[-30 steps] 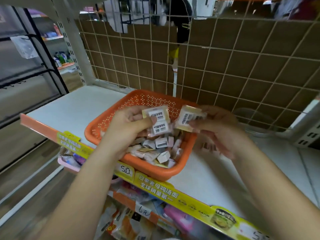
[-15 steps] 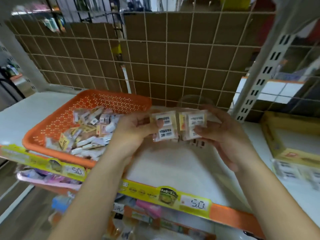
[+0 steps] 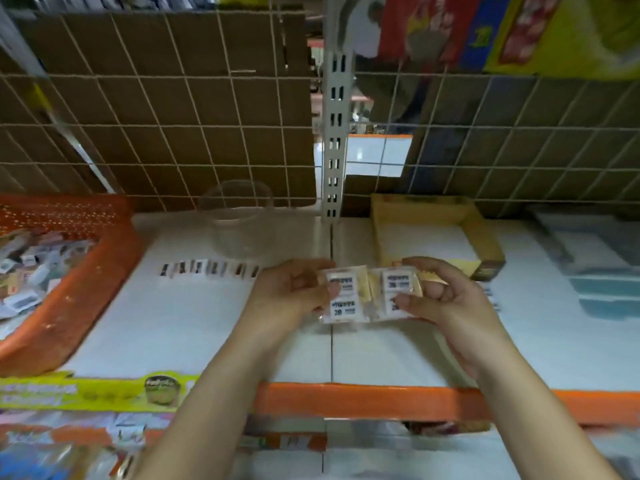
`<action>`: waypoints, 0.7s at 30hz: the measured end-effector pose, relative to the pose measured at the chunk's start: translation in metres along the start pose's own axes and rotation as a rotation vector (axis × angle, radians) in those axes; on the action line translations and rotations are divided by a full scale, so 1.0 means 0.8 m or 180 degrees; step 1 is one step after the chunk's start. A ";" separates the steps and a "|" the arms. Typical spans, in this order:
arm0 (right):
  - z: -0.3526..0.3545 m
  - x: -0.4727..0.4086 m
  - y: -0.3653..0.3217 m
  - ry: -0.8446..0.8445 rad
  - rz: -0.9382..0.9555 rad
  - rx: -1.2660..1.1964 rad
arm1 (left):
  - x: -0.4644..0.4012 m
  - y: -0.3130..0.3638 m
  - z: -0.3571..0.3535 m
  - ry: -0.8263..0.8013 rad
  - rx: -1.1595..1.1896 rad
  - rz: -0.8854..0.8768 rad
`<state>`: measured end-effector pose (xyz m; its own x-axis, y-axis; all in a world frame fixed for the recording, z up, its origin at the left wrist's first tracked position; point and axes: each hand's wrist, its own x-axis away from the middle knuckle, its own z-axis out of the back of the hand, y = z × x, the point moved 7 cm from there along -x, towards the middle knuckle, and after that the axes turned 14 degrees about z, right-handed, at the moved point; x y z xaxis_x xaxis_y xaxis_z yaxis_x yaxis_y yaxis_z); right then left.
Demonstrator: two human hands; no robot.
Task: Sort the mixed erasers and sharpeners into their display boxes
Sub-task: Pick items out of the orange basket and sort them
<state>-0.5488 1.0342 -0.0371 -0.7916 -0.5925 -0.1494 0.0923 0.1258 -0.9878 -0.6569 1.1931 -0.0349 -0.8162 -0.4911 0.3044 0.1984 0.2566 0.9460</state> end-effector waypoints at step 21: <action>0.099 0.035 0.048 -0.0605 0.0139 0.2034 | -0.016 -0.067 -0.095 0.0535 -0.2470 -0.0187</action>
<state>-0.5194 0.9597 -0.0826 -0.6642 -0.7348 -0.1375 0.5079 -0.3087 -0.8042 -0.6160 1.1222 -0.0807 -0.7564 -0.6208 0.2058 0.5294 -0.3963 0.7501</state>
